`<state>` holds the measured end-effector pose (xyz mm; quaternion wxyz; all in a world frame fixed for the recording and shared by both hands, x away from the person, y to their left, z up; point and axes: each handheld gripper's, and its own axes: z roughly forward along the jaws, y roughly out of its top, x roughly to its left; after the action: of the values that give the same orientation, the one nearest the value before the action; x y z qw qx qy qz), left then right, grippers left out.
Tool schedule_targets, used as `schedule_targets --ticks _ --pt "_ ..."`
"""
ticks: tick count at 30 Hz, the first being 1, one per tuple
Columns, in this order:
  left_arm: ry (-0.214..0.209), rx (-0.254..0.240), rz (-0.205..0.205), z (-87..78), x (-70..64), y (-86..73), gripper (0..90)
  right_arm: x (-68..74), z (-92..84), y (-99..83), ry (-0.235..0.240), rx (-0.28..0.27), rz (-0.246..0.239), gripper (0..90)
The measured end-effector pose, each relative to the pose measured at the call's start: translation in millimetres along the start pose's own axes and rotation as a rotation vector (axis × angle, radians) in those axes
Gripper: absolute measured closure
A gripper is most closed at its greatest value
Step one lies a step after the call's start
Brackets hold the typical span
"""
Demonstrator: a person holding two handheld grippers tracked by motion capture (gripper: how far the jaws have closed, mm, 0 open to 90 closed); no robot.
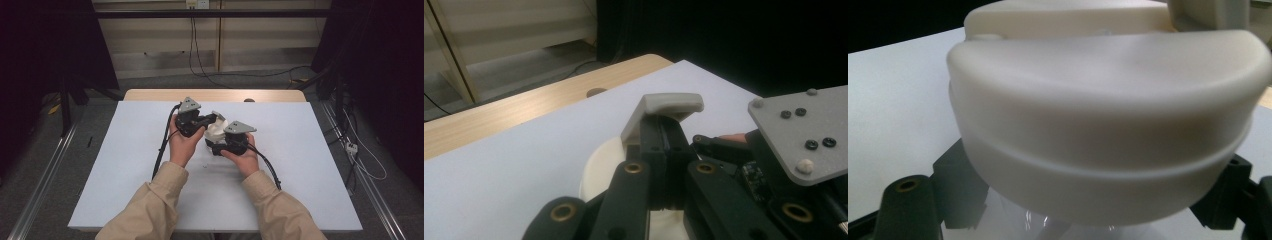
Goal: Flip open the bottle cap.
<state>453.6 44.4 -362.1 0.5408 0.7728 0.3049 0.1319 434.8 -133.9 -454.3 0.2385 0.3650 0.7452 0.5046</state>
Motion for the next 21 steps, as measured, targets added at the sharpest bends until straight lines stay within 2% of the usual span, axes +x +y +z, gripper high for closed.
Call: schedule_targets --ticks 6,21 --pt "-0.013 0.004 -0.004 2.6 1.2 3.9 90.0 -0.2 -0.2 -0.1 0.000 0.000 0.002 18.2" --pt "-0.013 0.002 0.000 7.9 2.4 14.1 90.0 0.4 -0.5 -0.4 0.000 0.002 -0.011 18.3"
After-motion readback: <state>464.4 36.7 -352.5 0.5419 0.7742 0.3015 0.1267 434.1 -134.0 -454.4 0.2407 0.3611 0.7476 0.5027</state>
